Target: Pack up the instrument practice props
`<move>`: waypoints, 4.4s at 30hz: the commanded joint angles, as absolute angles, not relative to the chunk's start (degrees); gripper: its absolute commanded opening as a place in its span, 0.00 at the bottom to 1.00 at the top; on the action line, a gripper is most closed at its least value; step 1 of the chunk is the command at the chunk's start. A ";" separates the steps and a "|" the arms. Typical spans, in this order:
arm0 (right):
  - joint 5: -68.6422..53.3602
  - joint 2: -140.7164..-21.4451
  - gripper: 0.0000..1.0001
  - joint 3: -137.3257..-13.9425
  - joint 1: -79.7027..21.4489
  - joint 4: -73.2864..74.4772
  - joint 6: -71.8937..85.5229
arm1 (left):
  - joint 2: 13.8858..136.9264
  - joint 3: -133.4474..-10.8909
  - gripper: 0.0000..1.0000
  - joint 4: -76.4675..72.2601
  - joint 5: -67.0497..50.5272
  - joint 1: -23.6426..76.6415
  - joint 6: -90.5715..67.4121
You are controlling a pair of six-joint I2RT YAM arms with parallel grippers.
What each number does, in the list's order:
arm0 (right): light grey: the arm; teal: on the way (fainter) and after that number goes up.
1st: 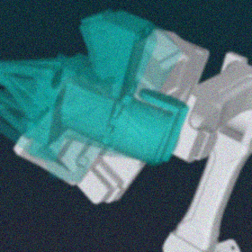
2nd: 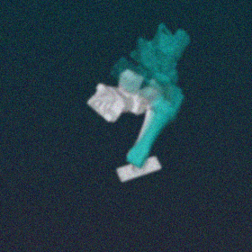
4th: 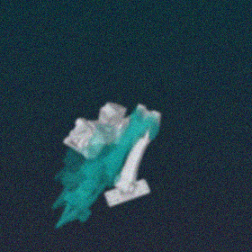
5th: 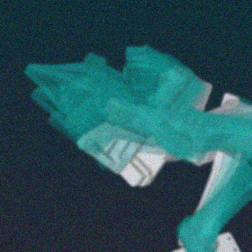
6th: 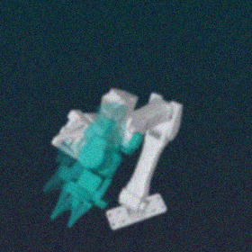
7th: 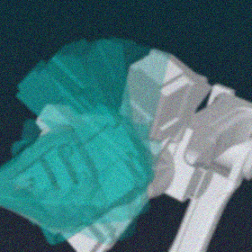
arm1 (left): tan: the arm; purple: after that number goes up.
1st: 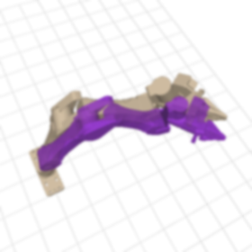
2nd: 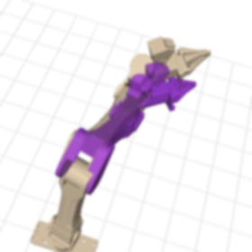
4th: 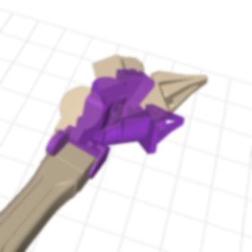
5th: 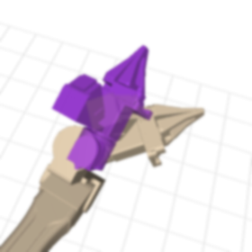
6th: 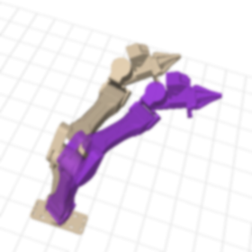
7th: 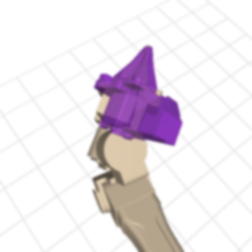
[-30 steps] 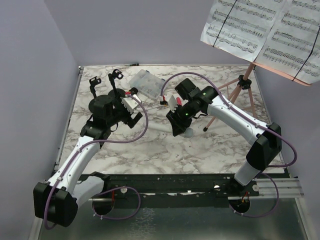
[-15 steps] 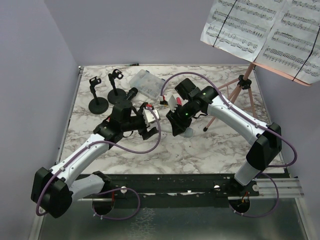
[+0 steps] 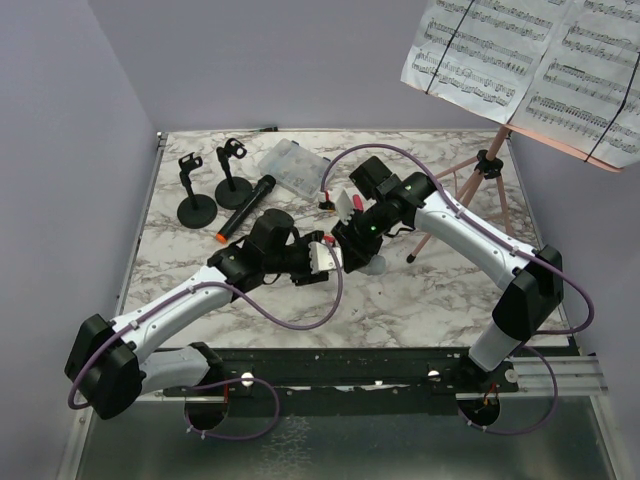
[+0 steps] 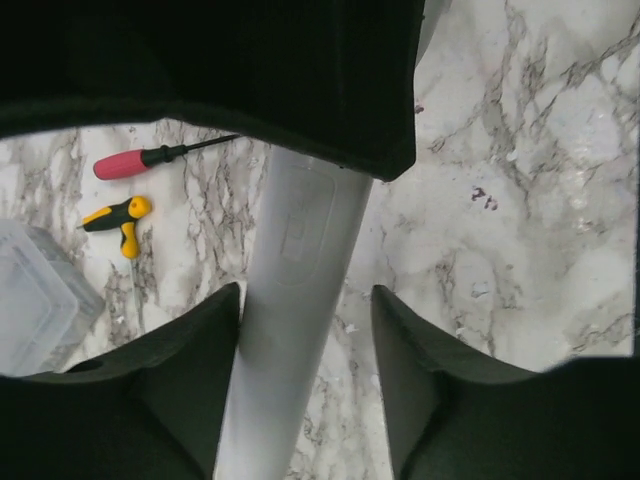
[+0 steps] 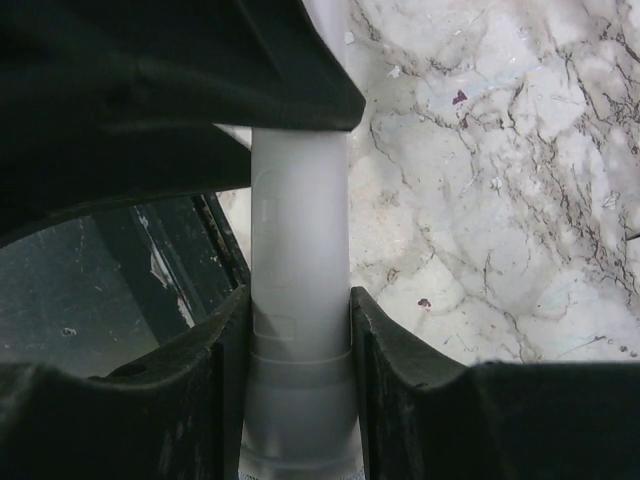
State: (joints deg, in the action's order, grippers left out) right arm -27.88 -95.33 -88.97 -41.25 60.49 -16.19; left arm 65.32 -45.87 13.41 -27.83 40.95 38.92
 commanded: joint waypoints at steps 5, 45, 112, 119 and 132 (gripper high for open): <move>-29.30 -94.96 0.00 -88.22 -41.40 58.91 -17.14 | 67.96 -48.22 0.21 14.68 -20.68 43.85 45.09; 23.70 -73.88 0.97 -64.56 -41.31 22.53 1.95 | 91.92 -51.34 0.00 3.01 16.46 20.40 22.15; 20.51 -76.45 1.00 -64.61 -41.22 16.48 6.11 | 75.92 -58.97 0.99 15.11 14.06 14.33 5.54; 26.57 -74.07 1.00 -59.36 -41.14 7.19 8.87 | 61.73 -50.38 0.99 14.29 14.78 14.50 0.59; 23.82 -67.52 1.00 -54.37 -41.13 -3.31 4.90 | 50.39 -37.31 0.99 12.56 15.58 22.80 -6.20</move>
State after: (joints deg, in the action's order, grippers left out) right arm 25.39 -70.46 -54.54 -41.15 2.15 6.57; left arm 51.68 -39.51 13.41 14.57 19.77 -3.99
